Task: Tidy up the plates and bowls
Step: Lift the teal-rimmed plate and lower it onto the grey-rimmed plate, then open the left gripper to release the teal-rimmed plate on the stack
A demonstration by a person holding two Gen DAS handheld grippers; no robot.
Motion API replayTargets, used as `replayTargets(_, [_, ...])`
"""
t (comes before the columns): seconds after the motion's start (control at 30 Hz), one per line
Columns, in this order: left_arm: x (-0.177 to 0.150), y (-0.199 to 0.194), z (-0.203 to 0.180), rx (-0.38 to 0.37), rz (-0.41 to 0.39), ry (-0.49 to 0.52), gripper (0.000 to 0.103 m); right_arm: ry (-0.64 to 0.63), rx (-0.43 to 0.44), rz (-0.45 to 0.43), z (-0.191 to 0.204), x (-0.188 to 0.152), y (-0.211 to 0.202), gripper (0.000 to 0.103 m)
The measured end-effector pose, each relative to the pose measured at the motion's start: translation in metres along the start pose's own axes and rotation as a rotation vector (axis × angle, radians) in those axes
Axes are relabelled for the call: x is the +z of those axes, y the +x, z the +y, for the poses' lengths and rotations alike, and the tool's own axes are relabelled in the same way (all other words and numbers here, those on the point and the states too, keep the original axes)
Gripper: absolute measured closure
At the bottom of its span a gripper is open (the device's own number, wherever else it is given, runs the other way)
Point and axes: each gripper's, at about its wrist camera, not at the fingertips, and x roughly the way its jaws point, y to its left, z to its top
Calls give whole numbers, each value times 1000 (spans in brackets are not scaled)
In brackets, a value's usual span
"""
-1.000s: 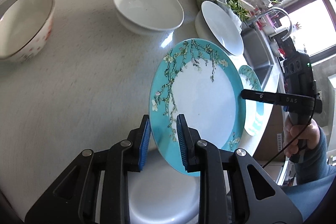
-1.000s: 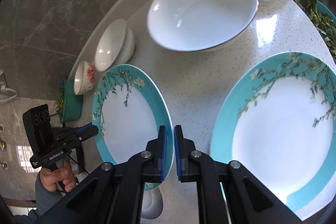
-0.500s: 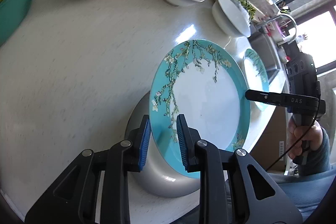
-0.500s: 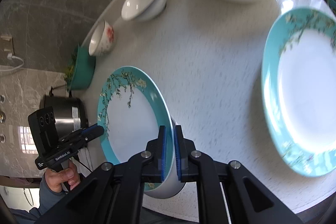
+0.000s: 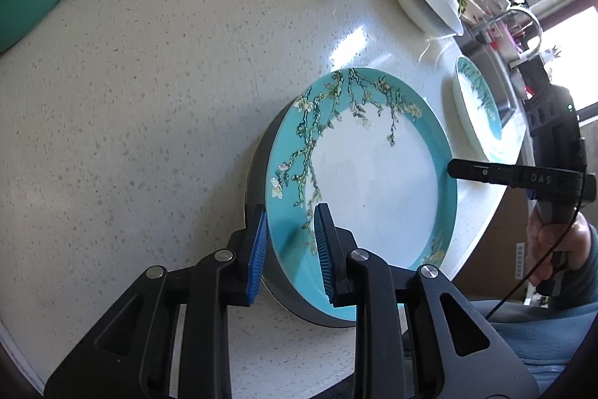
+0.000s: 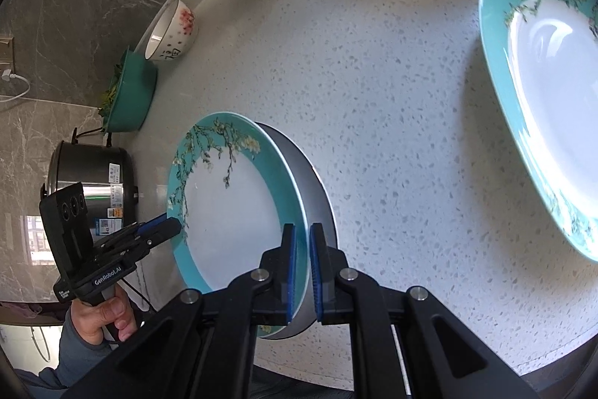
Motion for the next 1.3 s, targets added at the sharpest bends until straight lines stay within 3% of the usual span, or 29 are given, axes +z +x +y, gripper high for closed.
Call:
replayTargets(0.4, [2,12,-19,90,-26,79,81,-35,-65,-25,0,-9,6,93])
replayTargets(0.8, [-3,21,-42,254,-61,226,78,-167,-248,-64,27,-21,11,90])
replayTargets(0.97, [-6,25,-49,285,-76,280,65,-223,-321,-93,40,-29,17,87])
replayTargets(1.13, [-5,26,-45,293,-73,272,53,-212,-334,-120,42,-35,15,84])
replayTargets(1.2, [-2,19,-42,286,-106,254,48,-196,-333,-129,40,-38,11,83])
replayTargets(1.3, [5,-3,-44,273,-189,232,42,-186,-326,-162,39,-39,-4,72])
